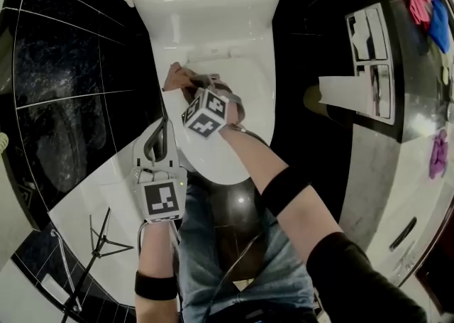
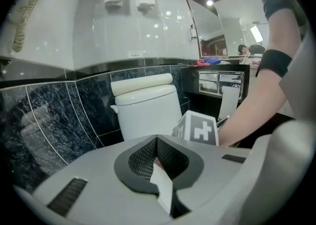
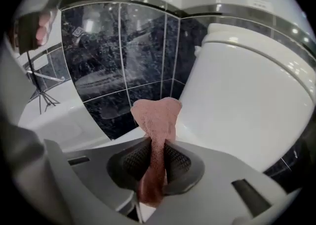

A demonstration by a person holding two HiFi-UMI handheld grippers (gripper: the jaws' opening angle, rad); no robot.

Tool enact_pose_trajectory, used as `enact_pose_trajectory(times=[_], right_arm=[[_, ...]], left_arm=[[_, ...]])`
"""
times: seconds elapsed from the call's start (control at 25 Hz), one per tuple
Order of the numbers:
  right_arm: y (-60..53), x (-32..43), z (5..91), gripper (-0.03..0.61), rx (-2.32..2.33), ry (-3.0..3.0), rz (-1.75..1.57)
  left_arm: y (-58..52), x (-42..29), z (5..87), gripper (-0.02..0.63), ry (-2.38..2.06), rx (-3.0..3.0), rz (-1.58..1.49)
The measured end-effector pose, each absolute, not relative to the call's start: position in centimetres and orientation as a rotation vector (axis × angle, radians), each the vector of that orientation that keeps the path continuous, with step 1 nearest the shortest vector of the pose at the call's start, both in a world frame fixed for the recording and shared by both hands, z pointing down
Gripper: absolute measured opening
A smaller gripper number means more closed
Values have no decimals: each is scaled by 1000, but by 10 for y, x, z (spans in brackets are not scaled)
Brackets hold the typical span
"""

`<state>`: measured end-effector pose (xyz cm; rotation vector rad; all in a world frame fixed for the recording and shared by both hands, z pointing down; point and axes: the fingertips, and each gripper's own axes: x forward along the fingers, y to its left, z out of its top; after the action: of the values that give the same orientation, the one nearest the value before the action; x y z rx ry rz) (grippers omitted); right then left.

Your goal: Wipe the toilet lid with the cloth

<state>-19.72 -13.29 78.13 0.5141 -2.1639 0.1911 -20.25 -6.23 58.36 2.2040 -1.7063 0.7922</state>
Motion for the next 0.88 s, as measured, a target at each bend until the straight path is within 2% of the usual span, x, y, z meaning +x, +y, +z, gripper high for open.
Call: enact_pose_trajectory(times=[0.12,0.32,0.48,0.76,0.88], right_arm=[[-111,-244,804,80,389,-2110,191],[-110,-231,827,78,390,-2039,223],[-120,-170,828,78,469,-1988,246],[-142,-22,822,80,745,-1895,399],[-149,13,821,80,848,-1886,469]], left_arm=[[-60,-219,582,6,-1735,2183,775],[-50,-250,583,6,-1784,2109,718],[-45,-257,583,6,-1789,2085,705],[-39,-264,586,6,-1794,2079,700],[-34,-269,594,6,-1795,2088,723]])
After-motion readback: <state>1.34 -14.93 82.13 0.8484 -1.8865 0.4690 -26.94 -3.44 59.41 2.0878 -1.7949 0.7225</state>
